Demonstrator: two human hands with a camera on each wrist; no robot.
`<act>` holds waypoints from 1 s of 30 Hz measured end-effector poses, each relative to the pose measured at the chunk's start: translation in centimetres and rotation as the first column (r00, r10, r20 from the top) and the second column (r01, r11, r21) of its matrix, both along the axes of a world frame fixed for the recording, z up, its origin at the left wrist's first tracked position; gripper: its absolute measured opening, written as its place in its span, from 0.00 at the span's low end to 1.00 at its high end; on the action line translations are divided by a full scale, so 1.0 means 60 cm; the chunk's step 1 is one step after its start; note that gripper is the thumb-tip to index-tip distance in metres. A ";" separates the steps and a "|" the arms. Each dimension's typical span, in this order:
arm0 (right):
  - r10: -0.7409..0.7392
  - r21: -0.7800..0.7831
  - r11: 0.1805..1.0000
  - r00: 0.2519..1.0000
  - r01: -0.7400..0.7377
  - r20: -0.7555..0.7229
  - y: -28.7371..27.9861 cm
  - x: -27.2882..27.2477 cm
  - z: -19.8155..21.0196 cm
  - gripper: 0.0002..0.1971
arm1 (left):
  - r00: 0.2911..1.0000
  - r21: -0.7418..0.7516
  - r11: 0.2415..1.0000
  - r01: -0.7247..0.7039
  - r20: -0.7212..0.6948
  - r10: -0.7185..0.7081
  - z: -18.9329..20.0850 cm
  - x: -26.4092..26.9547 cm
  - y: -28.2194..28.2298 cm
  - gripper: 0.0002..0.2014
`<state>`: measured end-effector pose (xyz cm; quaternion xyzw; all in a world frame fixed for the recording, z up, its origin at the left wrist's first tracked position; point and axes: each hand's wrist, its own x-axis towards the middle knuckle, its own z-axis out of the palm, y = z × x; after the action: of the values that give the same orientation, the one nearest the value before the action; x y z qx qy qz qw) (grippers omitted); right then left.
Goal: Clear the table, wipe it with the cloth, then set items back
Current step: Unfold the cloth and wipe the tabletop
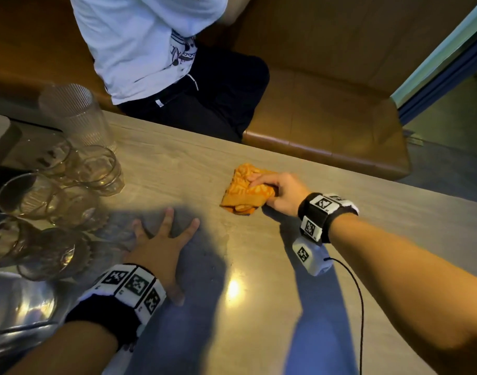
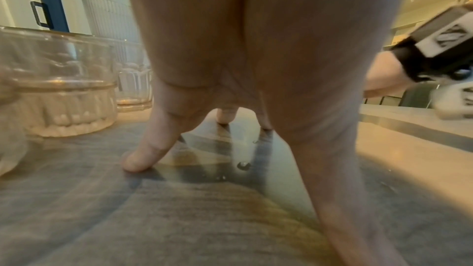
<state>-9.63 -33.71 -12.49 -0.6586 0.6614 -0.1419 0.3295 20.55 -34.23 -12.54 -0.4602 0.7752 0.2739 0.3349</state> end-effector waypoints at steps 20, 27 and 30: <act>-0.140 0.030 0.988 0.953 0.153 -0.269 0.009 0.082 -0.009 0.34 | 0.984 -0.063 0.983 0.170 0.062 -0.166 -0.009 -0.008 -0.017 0.77; 0.033 -0.046 0.998 0.992 -0.039 -0.124 0.194 0.155 -0.018 0.32 | 0.986 -0.096 0.982 0.160 0.055 -0.156 0.004 -0.013 -0.009 0.78; 0.042 -0.053 0.998 0.999 -0.043 -0.014 0.291 0.210 -0.026 0.30 | 0.996 -0.094 0.991 0.094 0.018 -0.092 0.012 -0.007 0.002 0.80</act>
<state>2.94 -16.26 -14.04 -0.6821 0.6453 -0.1482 0.3104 20.12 -34.11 -11.83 -0.4407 0.8056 0.2180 0.3304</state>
